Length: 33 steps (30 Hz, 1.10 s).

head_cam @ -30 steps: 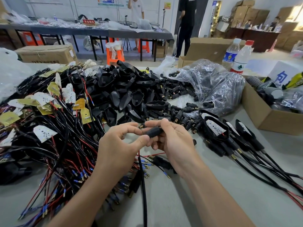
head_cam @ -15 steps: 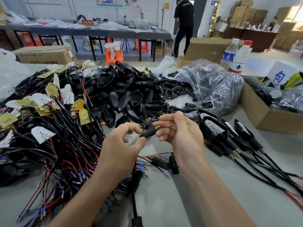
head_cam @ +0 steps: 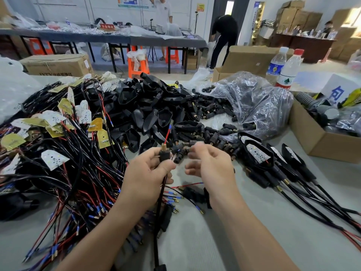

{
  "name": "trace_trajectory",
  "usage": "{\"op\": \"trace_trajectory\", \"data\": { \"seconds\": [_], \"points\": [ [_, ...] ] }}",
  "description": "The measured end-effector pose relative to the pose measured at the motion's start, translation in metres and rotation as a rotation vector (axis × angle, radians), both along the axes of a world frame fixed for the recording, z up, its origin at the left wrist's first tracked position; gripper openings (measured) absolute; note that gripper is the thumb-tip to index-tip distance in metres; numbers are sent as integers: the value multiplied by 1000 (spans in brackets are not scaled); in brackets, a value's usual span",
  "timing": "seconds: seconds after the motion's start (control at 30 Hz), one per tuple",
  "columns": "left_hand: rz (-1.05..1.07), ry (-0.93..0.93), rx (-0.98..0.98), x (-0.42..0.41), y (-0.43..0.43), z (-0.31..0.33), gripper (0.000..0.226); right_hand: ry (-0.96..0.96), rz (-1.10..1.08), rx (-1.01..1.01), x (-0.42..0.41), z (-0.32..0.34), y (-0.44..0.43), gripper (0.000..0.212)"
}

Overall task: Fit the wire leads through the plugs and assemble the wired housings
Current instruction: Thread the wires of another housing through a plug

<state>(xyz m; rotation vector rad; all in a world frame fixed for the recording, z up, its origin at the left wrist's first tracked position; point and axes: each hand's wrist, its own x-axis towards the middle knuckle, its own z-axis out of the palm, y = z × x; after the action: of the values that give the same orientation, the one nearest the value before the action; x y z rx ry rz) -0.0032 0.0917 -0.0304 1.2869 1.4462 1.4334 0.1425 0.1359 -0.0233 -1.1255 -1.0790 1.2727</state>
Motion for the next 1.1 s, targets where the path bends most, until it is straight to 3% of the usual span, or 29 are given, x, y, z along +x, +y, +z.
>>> {"op": "trace_trajectory", "data": {
  "seconds": [0.07, 0.2, 0.33, 0.43, 0.57, 0.73, 0.83, 1.0, 1.1],
  "points": [
    [-24, -78, 8, -1, 1, 2, 22, -94, 68, -39, -4, -2, -2, 18],
    [-130, -221, 3, 2, 1, 6, 19, -46, 204, -11, -10, -2, -3, 16],
    [-129, -266, 6, 2, 2, 7, 14, 134, 193, -39, -8, -1, -1, 42],
    [-73, -286, 3, 5, 1, 5, 10, 277, 181, -77, -7, 1, 0, 48],
    [-5, -238, 6, 4, 1, 2, 19, 290, 89, -85, -6, -1, 1, 53],
    [38, -244, -10, 3, 3, 3, 35, 212, 82, -35, -4, 1, -1, 67],
    [54, -256, -2, 3, 2, 3, 49, 101, 117, 11, -1, 3, 1, 55],
    [82, -266, -19, 3, 0, 8, 27, -308, 49, 161, 0, 3, -2, 40],
    [106, -352, -31, 1, 1, 11, 29, -369, 9, 181, 1, 5, -4, 30]
  ]
}}
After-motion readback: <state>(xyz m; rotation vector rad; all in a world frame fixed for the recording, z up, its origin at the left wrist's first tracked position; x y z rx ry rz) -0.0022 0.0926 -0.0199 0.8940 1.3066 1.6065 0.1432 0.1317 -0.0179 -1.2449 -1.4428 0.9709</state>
